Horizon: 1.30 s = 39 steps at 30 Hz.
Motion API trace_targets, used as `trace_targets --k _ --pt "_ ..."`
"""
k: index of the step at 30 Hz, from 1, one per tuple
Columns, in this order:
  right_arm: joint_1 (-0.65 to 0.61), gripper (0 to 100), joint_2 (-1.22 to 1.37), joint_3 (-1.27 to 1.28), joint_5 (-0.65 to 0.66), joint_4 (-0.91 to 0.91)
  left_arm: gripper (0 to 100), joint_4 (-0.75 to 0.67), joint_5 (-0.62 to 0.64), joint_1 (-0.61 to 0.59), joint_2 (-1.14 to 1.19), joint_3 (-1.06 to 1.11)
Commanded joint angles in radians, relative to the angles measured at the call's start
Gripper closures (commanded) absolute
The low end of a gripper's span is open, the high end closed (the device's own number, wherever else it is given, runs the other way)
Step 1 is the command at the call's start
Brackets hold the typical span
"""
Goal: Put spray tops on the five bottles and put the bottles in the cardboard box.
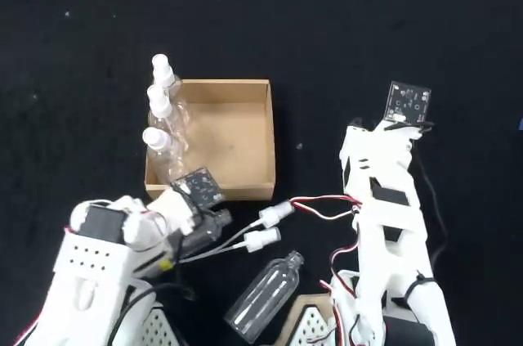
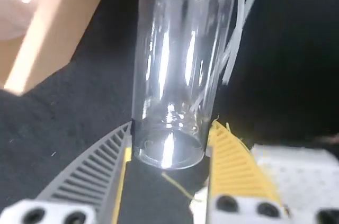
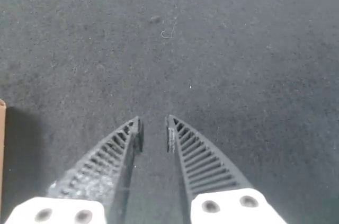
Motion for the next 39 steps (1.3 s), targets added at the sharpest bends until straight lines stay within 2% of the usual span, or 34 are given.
trace_targets --k 1,9,13,15,19,22,25,27,29,34,39 --pt "-0.018 93.9 -0.047 -0.035 -0.002 -0.023 87 0.074 -0.178 -0.170 -0.003 -0.110" --pt "-0.018 93.9 -0.047 -0.035 -0.002 -0.023 87 0.061 -0.493 -0.573 -0.002 -0.116" --pt "-0.018 93.9 -0.047 -0.035 -0.002 -0.023 87 0.002 -0.569 -0.759 -0.002 -0.087" --pt "-0.018 93.9 -0.047 -0.035 -0.002 -0.023 86 -0.002 -0.571 -0.789 -0.002 -0.087" --pt "-0.035 93.9 -0.047 -0.033 -0.002 -0.023 86 0.069 -0.580 -0.782 -0.009 -0.163" --pt "-0.044 93.9 -0.047 -0.031 -0.002 -0.021 80 0.153 -0.580 -0.727 -0.003 -0.274" --pt "-0.041 93.9 -0.047 -0.031 -0.002 -0.021 72 0.258 -0.571 -0.599 -0.002 -0.334" --pt "-0.041 93.9 -0.047 -0.031 -0.002 -0.021 70 0.279 -0.566 -0.506 -0.002 -0.312" --pt "-0.040 93.9 -0.047 -0.031 -0.002 -0.021 70 0.250 -0.516 -0.421 -0.002 -0.260" --pt "-0.041 93.9 -0.047 -0.031 -0.002 -0.021 70 0.021 -0.334 -0.286 -0.002 -0.068" --pt "-0.040 93.9 -0.047 -0.031 -0.002 -0.021 70 -0.097 -0.284 -0.226 -0.002 0.031"
